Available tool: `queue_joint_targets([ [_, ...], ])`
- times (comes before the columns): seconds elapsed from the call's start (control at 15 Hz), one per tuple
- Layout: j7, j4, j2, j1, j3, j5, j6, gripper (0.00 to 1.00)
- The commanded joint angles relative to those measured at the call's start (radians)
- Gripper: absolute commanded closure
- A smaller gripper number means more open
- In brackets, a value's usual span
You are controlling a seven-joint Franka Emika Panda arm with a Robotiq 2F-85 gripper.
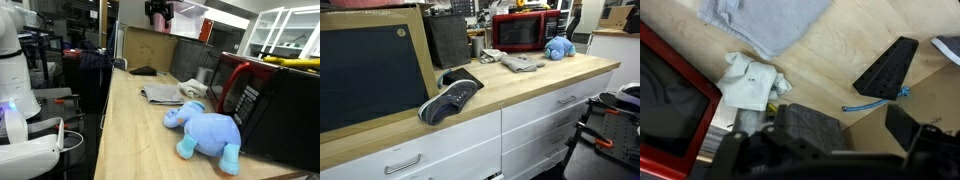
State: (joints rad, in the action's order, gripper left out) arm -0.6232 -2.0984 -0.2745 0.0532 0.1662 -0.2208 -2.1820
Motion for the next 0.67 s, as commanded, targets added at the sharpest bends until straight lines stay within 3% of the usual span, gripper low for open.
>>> queue_joint_targets([
  [0.0,0.027,0.038,-0.009,-0.024,0.004,-0.019,0.054,0.00],
  [0.6,0.008,0.023,0.002,-0.025,0.009,-0.017,0.033,0.00],
])
